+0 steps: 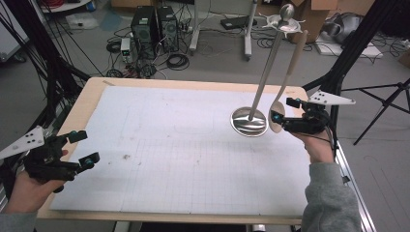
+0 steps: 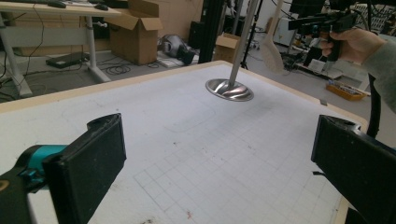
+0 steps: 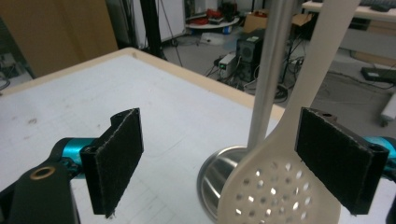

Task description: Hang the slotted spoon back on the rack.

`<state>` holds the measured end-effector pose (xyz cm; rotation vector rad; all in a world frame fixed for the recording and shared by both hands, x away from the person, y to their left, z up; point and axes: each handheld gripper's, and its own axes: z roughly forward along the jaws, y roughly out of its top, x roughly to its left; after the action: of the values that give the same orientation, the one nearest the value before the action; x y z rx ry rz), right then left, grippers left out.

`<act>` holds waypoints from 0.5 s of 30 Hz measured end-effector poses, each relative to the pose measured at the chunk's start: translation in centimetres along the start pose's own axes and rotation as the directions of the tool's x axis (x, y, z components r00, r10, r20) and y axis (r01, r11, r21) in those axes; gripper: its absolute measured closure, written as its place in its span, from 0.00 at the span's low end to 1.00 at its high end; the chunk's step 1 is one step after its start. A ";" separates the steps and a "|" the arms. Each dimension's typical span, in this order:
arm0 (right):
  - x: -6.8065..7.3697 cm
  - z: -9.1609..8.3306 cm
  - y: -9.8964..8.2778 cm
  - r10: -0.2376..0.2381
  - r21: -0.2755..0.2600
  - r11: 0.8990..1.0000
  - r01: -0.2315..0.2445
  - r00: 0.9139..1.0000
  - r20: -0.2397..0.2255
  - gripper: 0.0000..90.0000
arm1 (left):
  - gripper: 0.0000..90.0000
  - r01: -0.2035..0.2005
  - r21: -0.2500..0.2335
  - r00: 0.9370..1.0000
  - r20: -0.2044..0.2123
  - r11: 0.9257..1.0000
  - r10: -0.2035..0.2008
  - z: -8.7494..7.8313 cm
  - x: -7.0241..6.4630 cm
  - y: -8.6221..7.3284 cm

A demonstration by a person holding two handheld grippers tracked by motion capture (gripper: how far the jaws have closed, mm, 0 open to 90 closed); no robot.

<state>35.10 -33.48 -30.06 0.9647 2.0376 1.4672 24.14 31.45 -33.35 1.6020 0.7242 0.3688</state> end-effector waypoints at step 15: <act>2.2 -0.8 -1.7 0.012 -0.032 0.999 -0.012 1.000 -0.011 0.15 | 0.04 0.000 0.006 1.000 -0.002 1.000 0.000 0.3 0.1 0.1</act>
<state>32.56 -32.64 -31.34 0.9601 2.0127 1.5099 24.36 31.29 -33.33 1.6074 0.7275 0.3679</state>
